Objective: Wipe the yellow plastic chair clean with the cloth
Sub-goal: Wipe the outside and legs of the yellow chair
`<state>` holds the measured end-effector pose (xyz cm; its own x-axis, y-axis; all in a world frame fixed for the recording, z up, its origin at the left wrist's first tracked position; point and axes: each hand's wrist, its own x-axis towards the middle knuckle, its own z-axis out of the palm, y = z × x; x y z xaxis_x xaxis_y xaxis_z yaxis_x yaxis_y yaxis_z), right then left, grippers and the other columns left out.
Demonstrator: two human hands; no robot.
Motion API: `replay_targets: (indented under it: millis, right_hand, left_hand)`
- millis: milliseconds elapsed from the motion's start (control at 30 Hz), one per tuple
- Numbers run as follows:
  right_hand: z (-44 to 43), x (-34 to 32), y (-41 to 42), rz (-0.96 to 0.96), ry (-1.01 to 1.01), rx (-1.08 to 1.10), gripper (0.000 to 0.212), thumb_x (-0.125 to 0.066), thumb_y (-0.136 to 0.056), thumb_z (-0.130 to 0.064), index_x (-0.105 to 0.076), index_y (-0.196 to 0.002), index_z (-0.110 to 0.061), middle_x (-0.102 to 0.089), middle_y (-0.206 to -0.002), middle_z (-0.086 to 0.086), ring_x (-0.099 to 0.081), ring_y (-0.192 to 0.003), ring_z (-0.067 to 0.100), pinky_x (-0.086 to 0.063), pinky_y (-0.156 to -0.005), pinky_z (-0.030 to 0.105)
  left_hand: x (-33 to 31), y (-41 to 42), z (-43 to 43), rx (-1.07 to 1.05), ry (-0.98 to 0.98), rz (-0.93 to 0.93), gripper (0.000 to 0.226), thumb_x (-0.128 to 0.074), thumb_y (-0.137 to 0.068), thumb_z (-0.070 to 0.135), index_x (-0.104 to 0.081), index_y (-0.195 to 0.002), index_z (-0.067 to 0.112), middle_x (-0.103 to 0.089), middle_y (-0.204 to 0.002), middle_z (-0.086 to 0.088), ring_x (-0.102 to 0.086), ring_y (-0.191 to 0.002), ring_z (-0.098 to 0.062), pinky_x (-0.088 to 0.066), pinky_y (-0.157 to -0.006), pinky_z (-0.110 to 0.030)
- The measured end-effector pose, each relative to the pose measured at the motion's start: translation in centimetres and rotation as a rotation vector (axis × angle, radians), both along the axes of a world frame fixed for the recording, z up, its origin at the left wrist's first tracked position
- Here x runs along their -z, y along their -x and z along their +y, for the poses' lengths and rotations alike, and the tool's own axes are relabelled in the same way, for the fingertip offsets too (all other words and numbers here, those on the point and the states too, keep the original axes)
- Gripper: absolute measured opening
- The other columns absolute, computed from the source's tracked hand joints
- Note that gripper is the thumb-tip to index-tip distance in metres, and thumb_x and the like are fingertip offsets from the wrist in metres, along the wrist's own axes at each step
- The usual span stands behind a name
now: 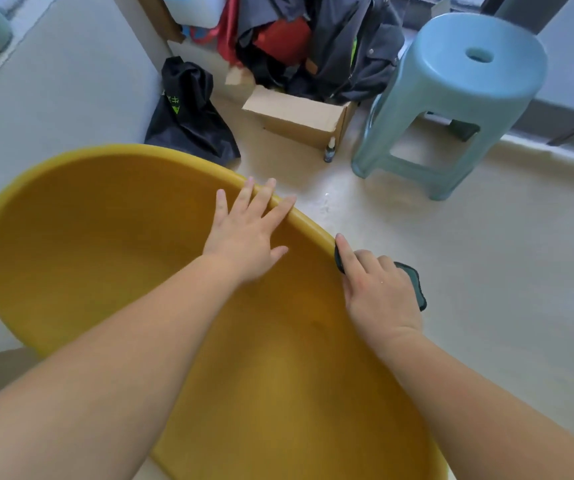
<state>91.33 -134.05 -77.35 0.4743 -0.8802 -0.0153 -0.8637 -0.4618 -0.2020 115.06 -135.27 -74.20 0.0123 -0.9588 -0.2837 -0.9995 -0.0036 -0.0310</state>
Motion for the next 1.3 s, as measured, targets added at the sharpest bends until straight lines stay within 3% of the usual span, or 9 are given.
replay_targets:
  millis: [100,167,233,500,633,700,833,1167,1300]
  right_hand:
    - [-0.3,0.3,0.2,-0.018,0.0,-0.004,0.063,-0.063,-0.095,-0.022,-0.041,-0.155,-0.019,-0.065,-0.1,0.005,-0.054,-0.075,0.033,-0.046,-0.059,0.044]
    - [-0.3,0.6,0.4,-0.045,-0.007,0.0,0.061,-0.063,-0.097,-0.026,-0.042,-0.154,-0.02,-0.064,-0.1,0.004,-0.054,-0.076,0.032,-0.049,-0.061,0.044]
    - [-0.4,0.8,0.6,-0.065,0.006,-0.01,0.061,-0.064,-0.097,-0.025,-0.044,-0.153,-0.02,-0.064,-0.1,0.003,-0.054,-0.076,0.031,-0.049,-0.062,0.043]
    - [-3.0,0.7,-6.0,0.016,0.097,-0.224,0.077,-0.074,-0.079,-0.003,-0.048,-0.15,-0.017,-0.064,-0.096,0.006,-0.052,-0.071,0.032,-0.037,-0.057,0.038]
    - [-2.9,-0.2,-13.6,0.097,0.112,-0.335,0.074,-0.055,-0.087,-0.007,-0.037,-0.156,-0.026,-0.064,-0.105,0.003,-0.053,-0.083,0.031,-0.04,-0.068,0.041]
    - [-2.4,-0.9,-17.2,0.117,0.064,-0.337,0.075,-0.039,-0.092,-0.009,-0.021,-0.161,-0.033,-0.06,-0.117,0.0,-0.052,-0.098,0.031,-0.04,-0.081,0.044]
    - [0.2,-1.6,-26.4,0.112,-0.002,-0.345,0.073,-0.032,-0.102,-0.009,-0.004,-0.16,-0.041,-0.053,-0.13,-0.003,-0.045,-0.113,0.027,-0.035,-0.092,0.042]
    - [4.5,-0.9,-45.1,0.054,0.066,-0.537,0.052,-0.04,-0.106,-0.022,-0.033,-0.153,-0.043,-0.057,-0.133,-0.002,-0.042,-0.117,0.029,-0.032,-0.098,0.045]
    - [6.2,-0.7,-47.5,0.122,0.072,-0.563,0.059,-0.038,-0.107,-0.036,-0.014,-0.16,-0.04,-0.04,-0.154,-0.001,-0.033,-0.135,0.031,-0.021,-0.112,0.047]
  left_hand:
    - [0.6,-1.4,-1.9,0.027,0.049,0.005,0.057,-0.037,-0.097,0.061,-0.026,-0.149,0.041,-0.03,-0.156,-0.002,-0.009,-0.152,-0.028,-0.002,-0.121,-0.06]
    - [0.8,-2.1,-3.0,0.124,0.083,-0.023,0.046,-0.04,-0.096,0.057,-0.041,-0.137,0.036,-0.046,-0.13,-0.002,-0.035,-0.134,-0.028,-0.011,-0.121,-0.057]
    - [0.6,-2.5,-4.0,0.21,0.082,-0.041,0.04,-0.042,-0.096,0.055,-0.047,-0.127,0.031,-0.048,-0.112,-0.002,-0.045,-0.114,-0.028,-0.017,-0.119,-0.055]
    - [-0.2,-9.1,-2.1,0.092,0.059,-0.085,0.036,-0.044,-0.096,0.055,-0.049,-0.121,0.028,-0.049,-0.102,-0.003,-0.047,-0.101,-0.026,-0.035,-0.1,-0.043]
    - [-0.1,-15.9,2.0,-0.097,0.051,-0.093,0.035,-0.047,-0.095,0.055,-0.051,-0.116,0.028,-0.042,-0.095,0.0,-0.048,-0.099,-0.025,-0.036,-0.087,-0.038]
    - [-0.6,-18.4,4.2,-0.189,0.043,-0.095,0.035,-0.047,-0.095,0.055,-0.051,-0.12,0.029,-0.043,-0.096,-0.001,-0.05,-0.1,-0.026,-0.038,-0.084,-0.039]
    - [-0.7,-25.1,9.8,-0.379,0.03,-0.101,0.039,-0.046,-0.096,0.056,-0.049,-0.125,0.029,-0.053,-0.107,-0.006,-0.051,-0.106,-0.028,-0.039,-0.085,-0.04]
    - [-0.5,-40.0,23.5,-0.776,0.082,-0.07,0.035,-0.051,-0.095,0.053,-0.051,-0.118,0.027,-0.052,-0.099,-0.006,-0.051,-0.098,-0.03,-0.046,-0.081,-0.045]
    - [0.0,-43.5,28.4,-0.947,0.137,-0.063,0.032,-0.05,-0.097,0.049,-0.054,-0.12,0.026,-0.055,-0.102,-0.008,-0.053,-0.101,-0.032,-0.047,-0.088,-0.049]
